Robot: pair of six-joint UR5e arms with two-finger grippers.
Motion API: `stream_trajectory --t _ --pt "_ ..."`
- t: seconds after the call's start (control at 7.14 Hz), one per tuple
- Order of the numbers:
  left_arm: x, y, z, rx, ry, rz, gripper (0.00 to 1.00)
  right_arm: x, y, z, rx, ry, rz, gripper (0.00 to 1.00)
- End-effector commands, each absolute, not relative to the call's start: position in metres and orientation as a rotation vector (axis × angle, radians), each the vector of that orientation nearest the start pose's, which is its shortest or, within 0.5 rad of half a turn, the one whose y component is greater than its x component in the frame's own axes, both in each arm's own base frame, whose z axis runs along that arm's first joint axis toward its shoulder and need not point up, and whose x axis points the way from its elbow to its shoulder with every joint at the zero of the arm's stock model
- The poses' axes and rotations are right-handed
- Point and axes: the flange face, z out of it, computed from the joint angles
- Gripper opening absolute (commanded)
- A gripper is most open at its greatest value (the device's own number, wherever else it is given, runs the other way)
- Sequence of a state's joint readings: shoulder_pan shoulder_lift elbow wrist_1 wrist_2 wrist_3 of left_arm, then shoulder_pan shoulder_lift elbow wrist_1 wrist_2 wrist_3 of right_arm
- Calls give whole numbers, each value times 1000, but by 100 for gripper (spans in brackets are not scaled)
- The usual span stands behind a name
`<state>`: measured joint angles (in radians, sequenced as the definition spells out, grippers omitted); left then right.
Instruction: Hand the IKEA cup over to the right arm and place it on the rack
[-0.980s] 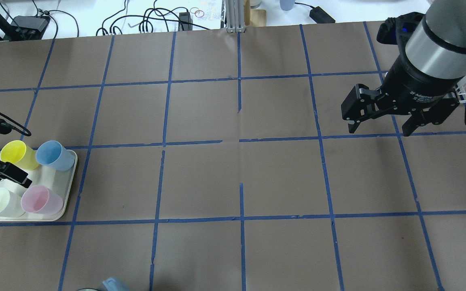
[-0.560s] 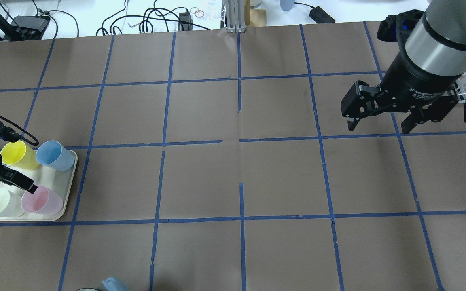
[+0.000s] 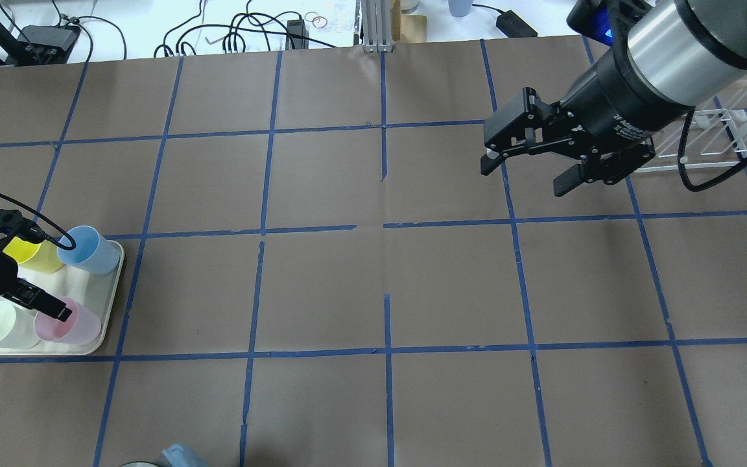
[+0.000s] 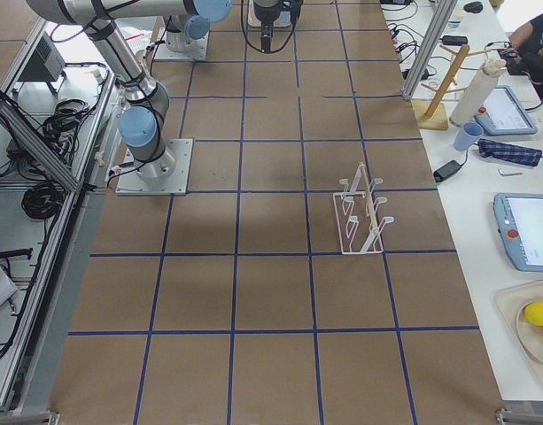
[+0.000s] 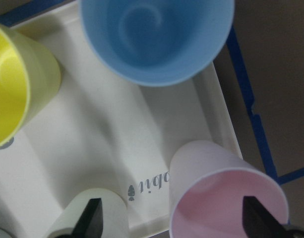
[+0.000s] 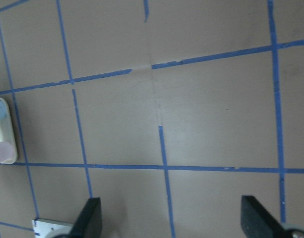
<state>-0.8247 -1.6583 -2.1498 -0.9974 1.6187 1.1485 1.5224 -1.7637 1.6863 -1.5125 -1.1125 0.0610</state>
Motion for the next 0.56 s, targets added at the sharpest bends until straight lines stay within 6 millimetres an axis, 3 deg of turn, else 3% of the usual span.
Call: stream_trajectory --t 0.0,0.28,0.42 --pt "201 -407 235 664 3123 129 94 157 -430 517 91 2466 -26 100" --pt "203 -408 230 692 3126 138 86 153 -437 504 167 2222 5 100" --pt "204 -409 233 698 3118 130 74 152 -437 495 191 2163 20 100"
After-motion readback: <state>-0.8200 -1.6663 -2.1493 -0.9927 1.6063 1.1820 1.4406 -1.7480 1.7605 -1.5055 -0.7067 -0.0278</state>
